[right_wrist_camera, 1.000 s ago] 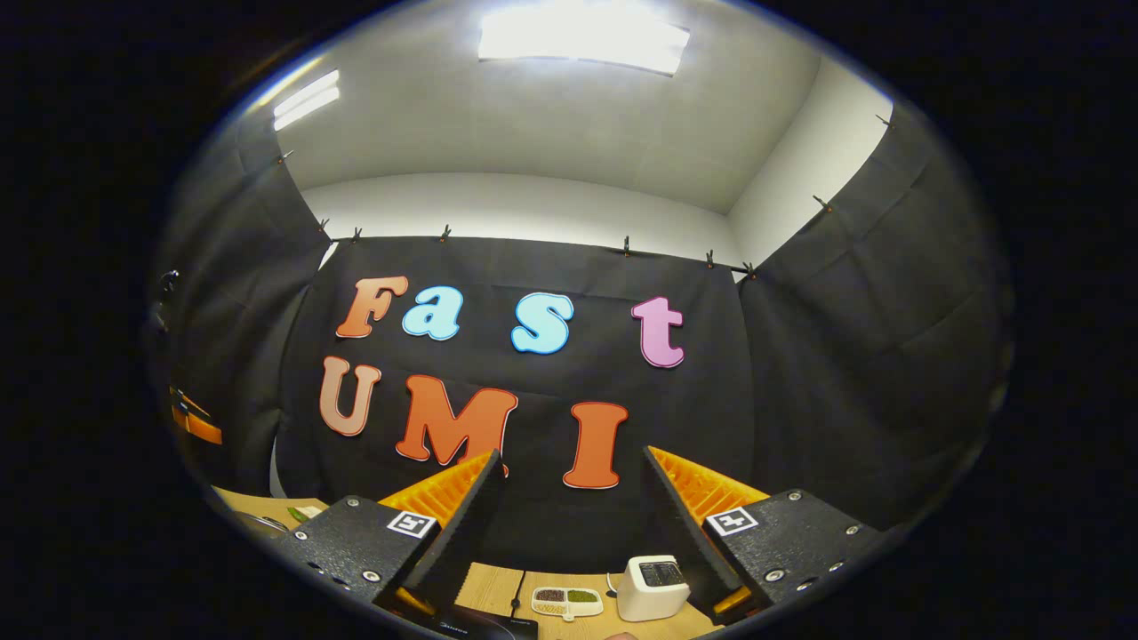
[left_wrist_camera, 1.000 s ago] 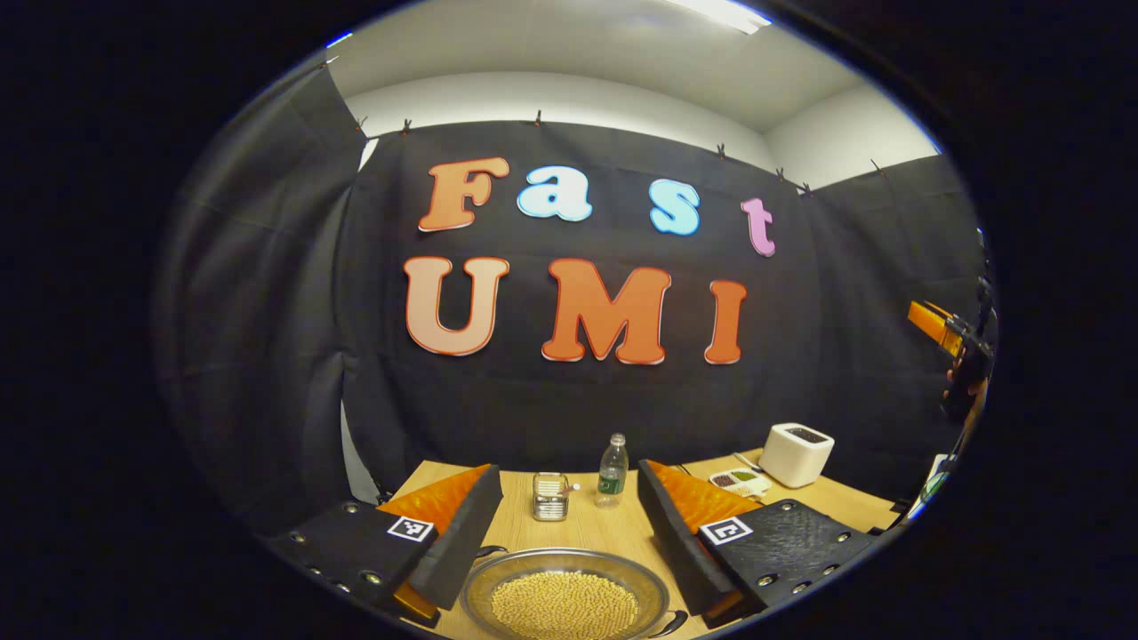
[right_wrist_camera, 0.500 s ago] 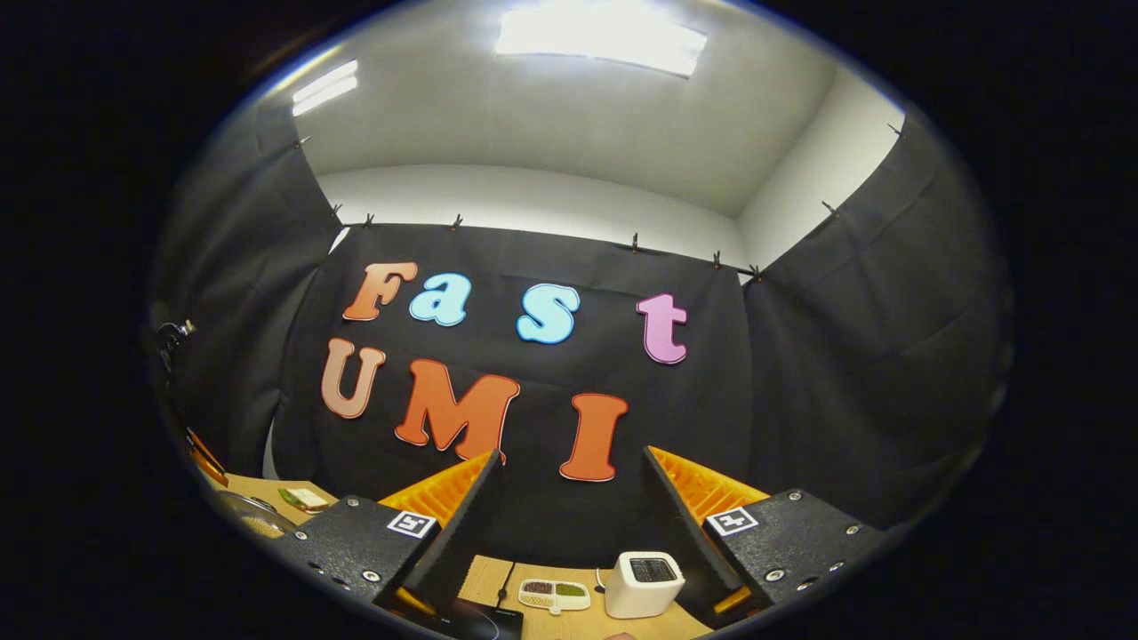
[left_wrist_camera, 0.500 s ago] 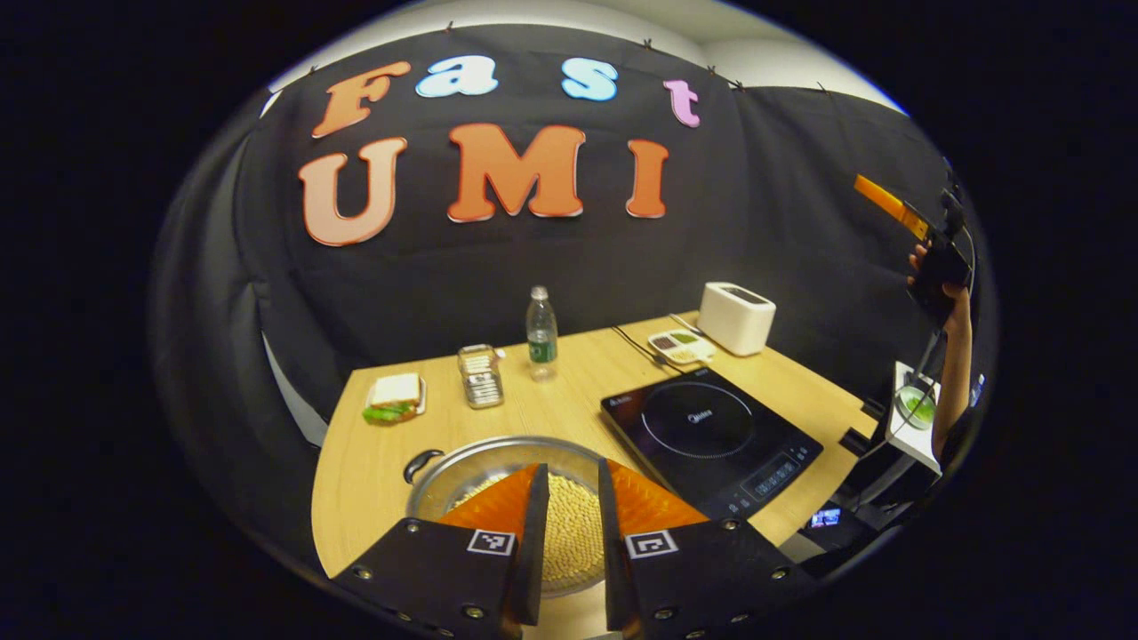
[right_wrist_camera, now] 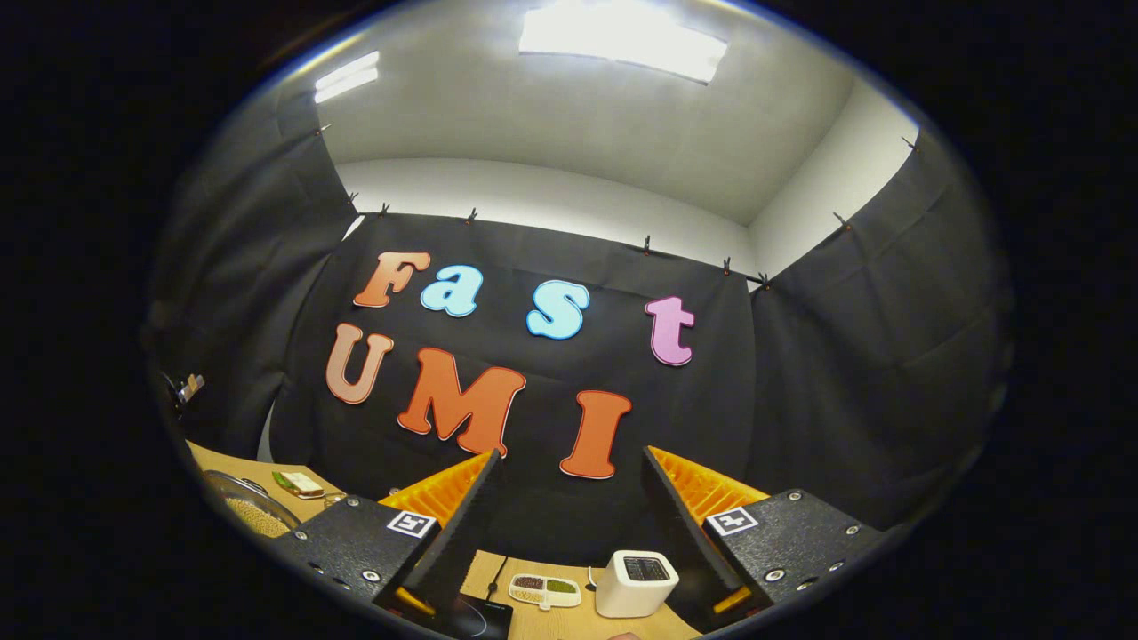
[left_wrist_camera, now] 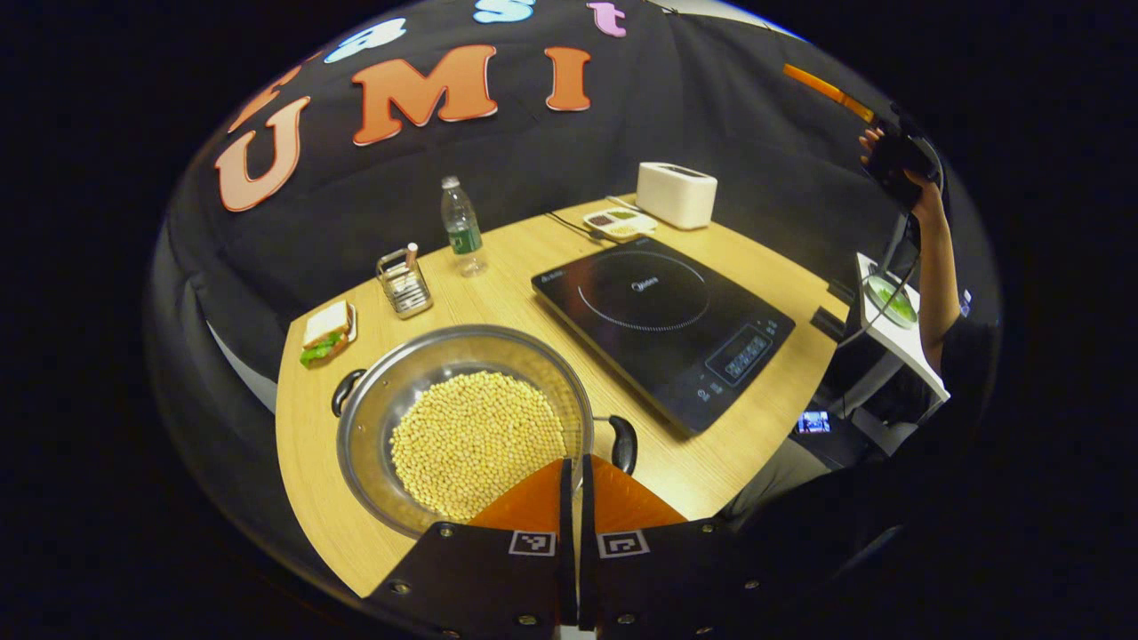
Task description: First push the handle of the pot to place it horizontally, then grasp the pot with both hands and set it on the induction cooktop.
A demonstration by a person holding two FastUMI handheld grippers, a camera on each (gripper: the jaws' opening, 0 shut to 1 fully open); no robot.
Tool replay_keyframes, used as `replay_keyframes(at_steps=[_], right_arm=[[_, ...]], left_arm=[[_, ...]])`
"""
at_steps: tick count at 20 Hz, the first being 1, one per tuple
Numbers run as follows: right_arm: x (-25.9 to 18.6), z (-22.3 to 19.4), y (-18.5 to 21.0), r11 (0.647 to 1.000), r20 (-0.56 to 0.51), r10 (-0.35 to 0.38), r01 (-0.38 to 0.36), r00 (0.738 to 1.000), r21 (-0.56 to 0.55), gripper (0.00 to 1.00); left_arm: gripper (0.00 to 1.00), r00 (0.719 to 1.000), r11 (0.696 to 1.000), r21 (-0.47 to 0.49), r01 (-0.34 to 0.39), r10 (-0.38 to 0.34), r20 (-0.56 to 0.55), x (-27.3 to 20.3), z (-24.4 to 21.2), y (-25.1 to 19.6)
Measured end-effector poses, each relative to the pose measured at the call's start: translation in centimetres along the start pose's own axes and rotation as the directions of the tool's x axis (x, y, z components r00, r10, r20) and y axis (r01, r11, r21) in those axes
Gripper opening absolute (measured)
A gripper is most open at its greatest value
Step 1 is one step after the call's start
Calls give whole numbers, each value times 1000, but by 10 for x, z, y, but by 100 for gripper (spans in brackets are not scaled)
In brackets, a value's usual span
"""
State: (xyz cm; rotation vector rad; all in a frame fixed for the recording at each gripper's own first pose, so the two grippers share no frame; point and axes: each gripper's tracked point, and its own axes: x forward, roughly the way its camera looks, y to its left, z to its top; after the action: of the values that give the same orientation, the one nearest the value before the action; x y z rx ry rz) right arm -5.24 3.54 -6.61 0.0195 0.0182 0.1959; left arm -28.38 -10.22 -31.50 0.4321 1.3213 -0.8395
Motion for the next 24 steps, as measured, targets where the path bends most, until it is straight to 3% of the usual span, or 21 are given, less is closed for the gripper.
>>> replay_keyframes(at_steps=[7, 12, 15, 24], right_arm=[[-6, -17, -8, 1000, -29, -7, 7, 1000, 9, 95], [-12, -32, -8, 1000, -52, 7, -7, 999, 15, 95], [-16, -37, -16, 1000, -66, -5, 5, 998, 5, 95], [-29, -51, -45, 999, -114, -48, 49, 992, 5, 95]], left_arm=[[3, 992, 1000, 22, 18, -15, -128, 20, -40, -18], [2, 973, 997, -78, 23, -40, -225, 45, -64, -22], [3, 966, 990, -136, -32, -4, -257, 63, -65, -14], [1, 971, 955, -295, -26, -47, -235, 90, -41, -22]])
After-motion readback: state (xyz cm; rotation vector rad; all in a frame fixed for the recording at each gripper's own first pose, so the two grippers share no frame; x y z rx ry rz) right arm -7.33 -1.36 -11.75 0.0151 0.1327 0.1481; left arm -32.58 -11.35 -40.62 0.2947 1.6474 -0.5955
